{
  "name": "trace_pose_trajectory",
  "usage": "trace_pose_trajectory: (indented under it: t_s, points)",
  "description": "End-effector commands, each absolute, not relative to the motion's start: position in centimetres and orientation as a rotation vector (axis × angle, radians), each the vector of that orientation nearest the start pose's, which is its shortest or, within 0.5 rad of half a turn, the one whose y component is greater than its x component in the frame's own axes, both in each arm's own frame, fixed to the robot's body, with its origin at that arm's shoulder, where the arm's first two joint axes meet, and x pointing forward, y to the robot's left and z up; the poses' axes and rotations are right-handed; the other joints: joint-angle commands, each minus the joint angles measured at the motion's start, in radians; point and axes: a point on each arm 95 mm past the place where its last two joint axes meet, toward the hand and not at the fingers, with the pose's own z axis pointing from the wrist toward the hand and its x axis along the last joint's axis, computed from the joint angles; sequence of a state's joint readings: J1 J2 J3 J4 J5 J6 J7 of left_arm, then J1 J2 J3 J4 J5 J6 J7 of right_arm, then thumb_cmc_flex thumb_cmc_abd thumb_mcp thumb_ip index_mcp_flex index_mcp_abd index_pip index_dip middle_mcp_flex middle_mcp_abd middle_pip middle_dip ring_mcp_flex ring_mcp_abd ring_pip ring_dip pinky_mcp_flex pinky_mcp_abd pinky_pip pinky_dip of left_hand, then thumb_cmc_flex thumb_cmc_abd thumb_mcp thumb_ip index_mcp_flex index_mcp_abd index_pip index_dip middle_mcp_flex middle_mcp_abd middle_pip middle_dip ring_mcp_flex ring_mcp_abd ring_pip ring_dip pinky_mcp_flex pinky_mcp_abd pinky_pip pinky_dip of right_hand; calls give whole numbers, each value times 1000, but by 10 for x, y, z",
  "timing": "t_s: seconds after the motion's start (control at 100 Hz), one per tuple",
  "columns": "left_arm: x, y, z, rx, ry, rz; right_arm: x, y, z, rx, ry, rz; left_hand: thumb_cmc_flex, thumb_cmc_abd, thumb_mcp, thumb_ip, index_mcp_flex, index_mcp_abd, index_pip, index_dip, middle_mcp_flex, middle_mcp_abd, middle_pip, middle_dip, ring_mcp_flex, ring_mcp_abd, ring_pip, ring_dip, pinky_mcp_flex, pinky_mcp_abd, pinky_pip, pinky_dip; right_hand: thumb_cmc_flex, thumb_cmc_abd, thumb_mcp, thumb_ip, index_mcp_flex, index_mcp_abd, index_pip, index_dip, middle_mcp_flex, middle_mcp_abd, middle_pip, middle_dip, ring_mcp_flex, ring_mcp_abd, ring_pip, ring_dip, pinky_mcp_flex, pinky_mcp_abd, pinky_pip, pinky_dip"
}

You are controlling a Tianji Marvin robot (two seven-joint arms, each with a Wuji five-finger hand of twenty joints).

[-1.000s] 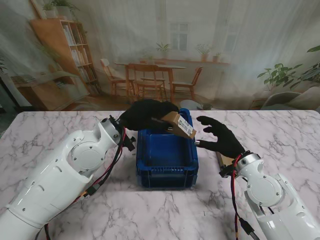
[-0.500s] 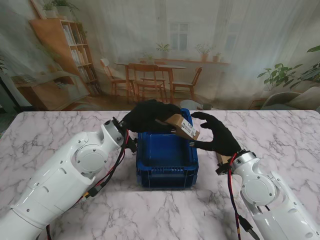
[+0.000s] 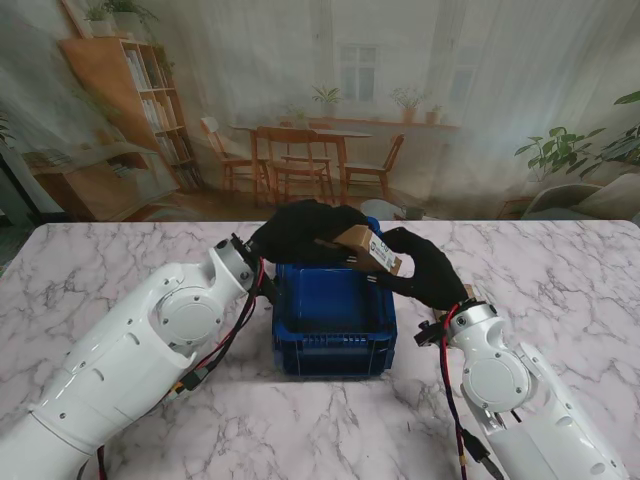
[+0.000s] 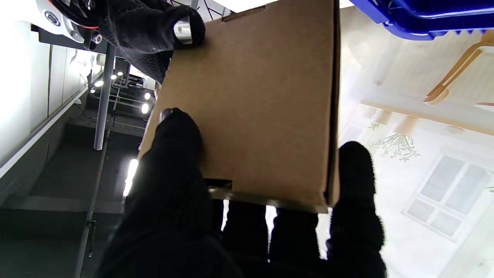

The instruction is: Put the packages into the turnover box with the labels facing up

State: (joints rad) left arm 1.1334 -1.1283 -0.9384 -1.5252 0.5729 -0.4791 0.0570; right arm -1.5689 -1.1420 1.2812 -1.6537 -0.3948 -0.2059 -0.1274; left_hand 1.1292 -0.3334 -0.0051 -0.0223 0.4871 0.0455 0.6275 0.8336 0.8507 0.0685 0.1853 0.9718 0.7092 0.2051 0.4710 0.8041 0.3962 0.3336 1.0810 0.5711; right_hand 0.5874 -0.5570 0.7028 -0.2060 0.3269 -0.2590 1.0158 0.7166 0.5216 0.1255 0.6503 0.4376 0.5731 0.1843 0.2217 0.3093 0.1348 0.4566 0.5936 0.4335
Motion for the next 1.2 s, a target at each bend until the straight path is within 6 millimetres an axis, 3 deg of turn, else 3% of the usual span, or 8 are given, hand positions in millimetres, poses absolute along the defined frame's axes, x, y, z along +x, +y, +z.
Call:
trace_pose_trajectory:
  t_s: [0.0,0.12,0.3,0.52,0.9,1.05,1.1,1.19]
  points:
    - [450,-120,-197,-782,1600,-2340,406,7,-273,-1861,-1218,-2689,160,117,162,58,34,-114,154,14,22,-85,24,-13,21,-42,25,7,-24,-160,-9,24,89,106,35,-19,164,-170,170,44,32,-25,16,9,24,-30,67,17,-5,-1,10,-12]
    - [450,-119,-197,-800,1609,-2331,405,7,-271,-1846,-1180,-2735,120,122,105,62,16,-96,68,-65,-9,-74,-6,-50,8,-41,5,-4,-32,-156,-19,26,94,89,65,-9,188,-139,185,42,131,-57,39,19,79,-47,113,35,4,-2,35,-16]
    - [451,-117,-197,-858,1630,-2308,405,5,-269,-1800,-1156,-2823,59,120,61,65,3,-57,-79,-124,-146,-35,113,-234,-12,-31,-33,-30,-50,-139,-44,37,90,43,138,5,235,-122,215,18,334,-116,94,69,226,-83,201,76,34,-4,107,-34]
    - [453,-117,-197,-875,1625,-2311,406,6,-269,-1776,-1149,-2826,162,123,125,65,97,-83,58,-61,42,-55,30,-25,62,-37,72,48,11,-166,22,52,64,48,103,2,238,-166,164,-25,343,-119,61,76,242,-90,197,84,25,-13,156,-61]
    - [454,-126,-200,-863,1624,-2324,405,17,-263,-1728,-1159,-2795,162,120,131,61,129,-94,116,-79,72,-60,40,-13,78,-30,106,72,28,-172,50,54,23,44,46,-18,235,-114,54,-234,338,-108,33,44,247,-89,186,84,27,-14,174,-90]
    - [453,-125,-201,-865,1628,-2321,405,18,-261,-1722,-1138,-2827,160,124,122,60,122,-91,118,-96,68,-61,33,-20,71,-32,102,70,21,-171,48,51,87,59,78,-25,372,-75,107,-252,536,-124,115,70,386,-116,261,111,96,-21,239,-85]
    - [453,-124,-201,-873,1635,-2315,405,18,-261,-1719,-1125,-2841,116,126,85,66,99,-78,84,-131,31,-50,24,-55,47,-29,55,38,-3,-160,23,40,95,49,96,-26,385,-60,118,-257,569,-109,139,76,425,-124,289,121,117,-28,287,-81]
    - [454,-121,-201,-888,1658,-2294,406,16,-262,-1702,-1120,-2897,-28,140,33,50,29,-47,-62,-144,-169,-19,162,-411,-31,-19,-38,-41,-67,-139,-55,34,104,36,116,-26,392,-51,128,-252,606,-85,184,90,472,-127,329,135,146,-36,350,-79]
